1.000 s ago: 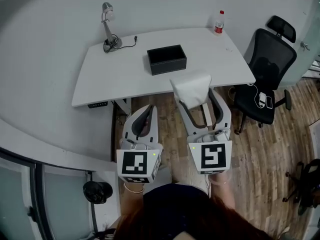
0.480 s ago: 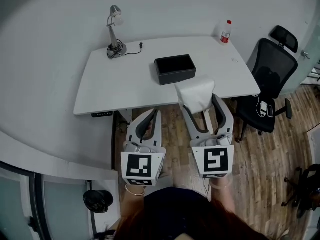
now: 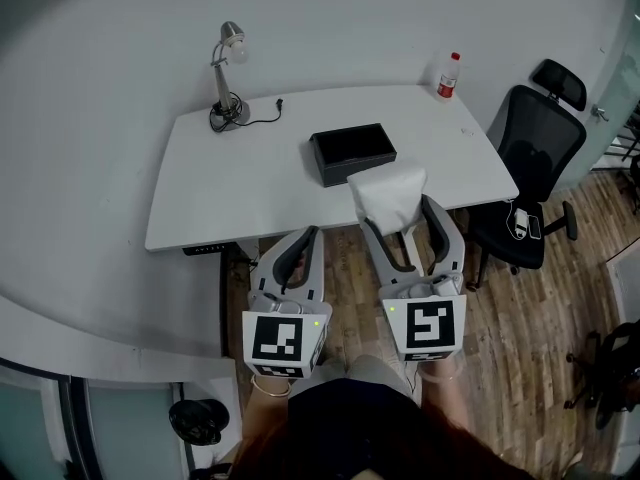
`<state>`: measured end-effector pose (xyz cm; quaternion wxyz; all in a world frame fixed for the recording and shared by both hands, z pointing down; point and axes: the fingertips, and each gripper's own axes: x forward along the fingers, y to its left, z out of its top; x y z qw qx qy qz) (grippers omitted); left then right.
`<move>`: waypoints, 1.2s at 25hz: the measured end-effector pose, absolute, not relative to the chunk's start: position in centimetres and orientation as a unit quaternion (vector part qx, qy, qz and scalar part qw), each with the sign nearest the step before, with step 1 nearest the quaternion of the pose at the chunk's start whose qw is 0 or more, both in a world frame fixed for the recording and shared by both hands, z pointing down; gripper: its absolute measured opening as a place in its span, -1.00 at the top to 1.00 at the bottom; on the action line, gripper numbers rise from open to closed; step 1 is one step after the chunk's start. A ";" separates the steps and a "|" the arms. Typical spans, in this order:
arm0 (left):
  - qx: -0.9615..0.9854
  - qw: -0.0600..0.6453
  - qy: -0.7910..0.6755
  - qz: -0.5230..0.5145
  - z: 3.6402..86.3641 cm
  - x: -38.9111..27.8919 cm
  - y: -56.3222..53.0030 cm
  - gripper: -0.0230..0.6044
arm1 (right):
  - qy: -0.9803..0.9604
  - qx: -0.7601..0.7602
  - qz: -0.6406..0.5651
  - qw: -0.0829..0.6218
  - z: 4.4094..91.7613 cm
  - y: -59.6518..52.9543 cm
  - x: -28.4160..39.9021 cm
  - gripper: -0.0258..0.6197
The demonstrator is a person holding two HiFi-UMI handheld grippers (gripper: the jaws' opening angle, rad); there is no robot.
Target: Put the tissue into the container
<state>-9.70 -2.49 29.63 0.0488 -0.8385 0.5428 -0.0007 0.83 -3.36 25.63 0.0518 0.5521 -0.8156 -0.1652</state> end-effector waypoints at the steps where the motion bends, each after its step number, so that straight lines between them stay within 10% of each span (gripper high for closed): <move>1: -0.839 0.048 0.542 0.000 29.6 -9.9 -2.7 0.84 | -0.815 0.553 -0.165 0.054 25.7 -3.5 0.7 -0.16; 30: -0.860 0.059 0.507 -0.011 29.2 -8.6 -10.7 0.84 | -0.809 0.564 -0.152 0.061 26.2 -11.9 0.5 -0.13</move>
